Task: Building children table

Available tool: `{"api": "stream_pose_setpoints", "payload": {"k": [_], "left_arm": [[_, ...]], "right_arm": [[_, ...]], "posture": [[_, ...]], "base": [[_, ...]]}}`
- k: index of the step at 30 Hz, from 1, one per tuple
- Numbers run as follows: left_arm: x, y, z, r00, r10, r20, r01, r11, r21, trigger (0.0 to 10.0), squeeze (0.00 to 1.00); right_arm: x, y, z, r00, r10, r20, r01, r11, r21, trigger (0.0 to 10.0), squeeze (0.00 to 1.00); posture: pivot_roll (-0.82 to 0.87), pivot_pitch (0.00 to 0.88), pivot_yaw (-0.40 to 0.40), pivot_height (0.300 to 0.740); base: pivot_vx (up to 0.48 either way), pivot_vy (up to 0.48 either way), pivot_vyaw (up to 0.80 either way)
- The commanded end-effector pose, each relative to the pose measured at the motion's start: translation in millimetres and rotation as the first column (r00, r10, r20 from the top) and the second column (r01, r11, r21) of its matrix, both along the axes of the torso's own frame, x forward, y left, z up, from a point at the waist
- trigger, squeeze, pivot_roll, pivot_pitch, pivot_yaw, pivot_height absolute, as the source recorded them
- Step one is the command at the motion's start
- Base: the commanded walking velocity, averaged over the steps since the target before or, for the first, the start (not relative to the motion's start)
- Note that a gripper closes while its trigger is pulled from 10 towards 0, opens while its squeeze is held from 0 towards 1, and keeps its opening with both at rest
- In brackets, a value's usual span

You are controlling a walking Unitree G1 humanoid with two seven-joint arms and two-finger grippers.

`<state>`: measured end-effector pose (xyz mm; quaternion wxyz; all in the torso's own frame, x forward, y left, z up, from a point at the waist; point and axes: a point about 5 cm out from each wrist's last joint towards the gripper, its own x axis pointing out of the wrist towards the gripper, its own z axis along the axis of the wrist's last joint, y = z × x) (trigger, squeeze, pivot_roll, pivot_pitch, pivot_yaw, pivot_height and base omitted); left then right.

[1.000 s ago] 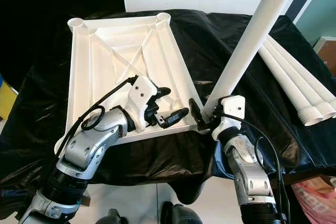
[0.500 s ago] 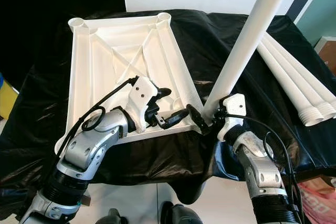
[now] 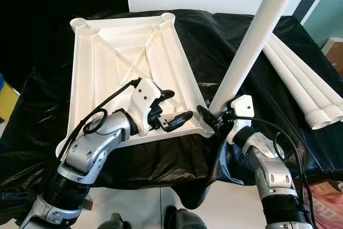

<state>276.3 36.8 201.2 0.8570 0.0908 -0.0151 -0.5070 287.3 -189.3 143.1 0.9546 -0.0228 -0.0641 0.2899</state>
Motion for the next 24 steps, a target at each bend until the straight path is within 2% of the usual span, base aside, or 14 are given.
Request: {"api": "stream_pose_setpoints", "payload": {"k": [1,2,3,15,17,18,21,22,24], "left_arm": [[-3.6,-3.8,1,1.0,-0.005,0.006,0.005,1.0,-0.006,10.0,0.0],[-3.6,-3.8,1,1.0,-0.005,0.006,0.005,1.0,-0.006,10.0,0.0],[-3.5,-3.9,1,1.0,-0.006,0.005,0.006,1.0,-0.006,10.0,0.0],[-0.5,-6.1,-1,0.999,0.016,0.048,-0.017,1.0,0.014,10.0,0.0],[0.6,-6.9,-3,0.999,0.022,0.043,-0.023,1.0,0.013,10.0,0.0],[0.6,-6.9,-3,0.999,0.022,0.043,-0.023,1.0,0.013,10.0,0.0],[1.4,-7.4,-5,0.999,0.028,0.037,-0.029,1.0,0.012,10.0,0.0],[1.4,-7.4,-5,0.999,0.028,0.037,-0.029,1.0,0.012,10.0,0.0],[2.3,-8.1,-6,0.998,0.039,0.055,-0.04,0.999,0.016,10.0,0.0]], "right_arm": [[-5.0,-1.8,-16,0.998,-0.018,-0.067,0.019,1.0,0.012,0.3,0.0],[-5.0,-1.8,-16,0.998,-0.018,-0.067,0.019,1.0,0.012,0.3,0.0],[-5.5,-1.0,-17,0.997,-0.03,-0.071,0.031,0.999,0.013,10.0,0.0],[-8.7,14.8,-27,0.976,-0.19,-0.107,0.196,0.98,0.044,10.0,0.0],[-10.2,20.5,-30,0.957,-0.265,-0.115,0.274,0.959,0.068,10.0,0.0],[-10.2,20.5,-30,0.957,-0.265,-0.115,0.274,0.959,0.068,10.0,0.0],[-13.2,28.3,-32,0.92,-0.37,-0.126,0.383,0.919,0.093,10.0,0.0],[-13.2,28.3,-32,0.92,-0.37,-0.126,0.383,0.919,0.093,10.0,0.0],[-14.8,29.1,-37,0.874,-0.466,-0.137,0.477,0.877,0.057,10.0,0.0]], "posture": [[0.01,0.139,-0.079,0.74],[0.01,0.139,-0.079,0.74],[0.01,0.139,-0.079,0.74],[0.01,0.117,-0.073,0.74],[0.0,0.106,-0.072,0.74],[0.0,0.106,-0.072,0.74],[0.0,0.103,-0.07,0.74],[0.0,0.103,-0.07,0.74],[0.0,0.099,-0.068,0.74]], "base": [[0.0,0.0,0.0],[0.0,0.0,0.0],[0.0,0.0,0.0],[0.0,0.0,0.0],[0.0,0.0,0.0],[0.0,0.0,0.0],[0.0,0.0,0.0],[0.0,0.0,0.0],[0.0,0.0,0.0]]}}
